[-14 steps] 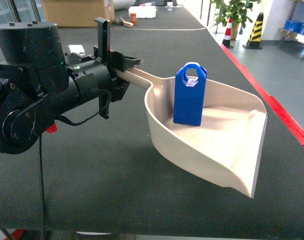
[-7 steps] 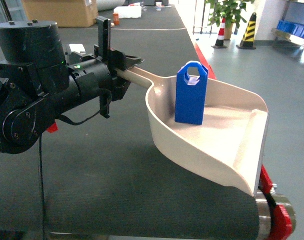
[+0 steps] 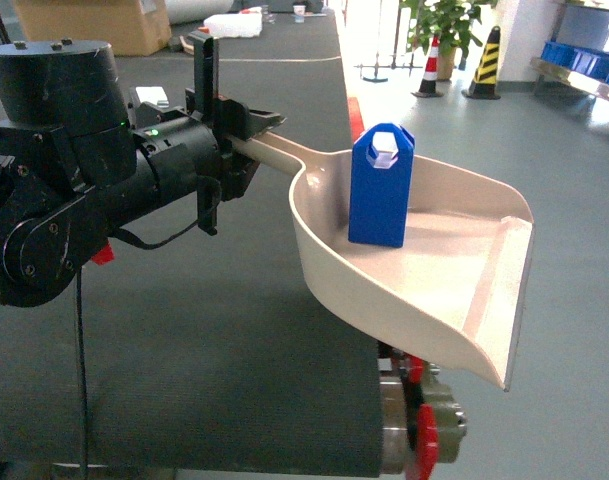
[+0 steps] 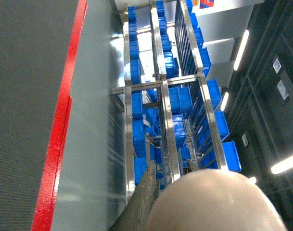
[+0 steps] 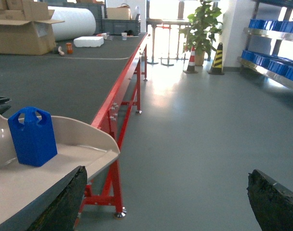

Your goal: Place part in tray to right shelf

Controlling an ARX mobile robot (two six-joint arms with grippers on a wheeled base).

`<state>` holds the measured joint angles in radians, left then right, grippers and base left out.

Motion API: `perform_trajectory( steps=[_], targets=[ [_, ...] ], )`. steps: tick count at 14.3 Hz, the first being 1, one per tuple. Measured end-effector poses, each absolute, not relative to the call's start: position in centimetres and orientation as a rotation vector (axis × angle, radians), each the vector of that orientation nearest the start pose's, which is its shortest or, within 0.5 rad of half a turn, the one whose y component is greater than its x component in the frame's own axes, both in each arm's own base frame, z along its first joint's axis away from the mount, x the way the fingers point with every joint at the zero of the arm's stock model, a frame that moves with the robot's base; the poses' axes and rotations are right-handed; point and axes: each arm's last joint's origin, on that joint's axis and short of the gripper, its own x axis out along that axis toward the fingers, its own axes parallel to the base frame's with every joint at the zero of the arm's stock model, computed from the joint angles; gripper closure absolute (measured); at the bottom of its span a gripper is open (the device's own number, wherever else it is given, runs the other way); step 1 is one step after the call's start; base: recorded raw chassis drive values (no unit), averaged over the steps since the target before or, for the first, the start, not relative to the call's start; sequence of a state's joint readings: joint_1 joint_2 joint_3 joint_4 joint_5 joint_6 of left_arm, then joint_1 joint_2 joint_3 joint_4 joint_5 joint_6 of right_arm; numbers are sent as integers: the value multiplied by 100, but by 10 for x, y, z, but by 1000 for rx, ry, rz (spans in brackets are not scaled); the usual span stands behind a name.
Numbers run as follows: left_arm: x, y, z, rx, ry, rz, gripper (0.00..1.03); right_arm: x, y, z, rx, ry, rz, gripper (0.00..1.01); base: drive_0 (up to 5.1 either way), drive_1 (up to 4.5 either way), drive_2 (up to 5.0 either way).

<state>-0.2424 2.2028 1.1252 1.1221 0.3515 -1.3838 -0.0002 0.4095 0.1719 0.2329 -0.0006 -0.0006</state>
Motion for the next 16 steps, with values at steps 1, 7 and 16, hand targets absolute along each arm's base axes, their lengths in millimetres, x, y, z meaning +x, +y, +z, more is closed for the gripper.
perform_trajectory(
  steps=[1,7,16],
  targets=[
    [424,-115,133,-1338,375,-524,90,127,0,209,-1,5,0,3,516,-230,-230],
    [424,-115,133,-1337,376,-522,90,127,0,209,-1,5,0,3,499,-246,-246],
    [424,-115,133,-1336,374,-525,90,127,0,208,-1,6,0,3,500,-246,-246]
  ],
)
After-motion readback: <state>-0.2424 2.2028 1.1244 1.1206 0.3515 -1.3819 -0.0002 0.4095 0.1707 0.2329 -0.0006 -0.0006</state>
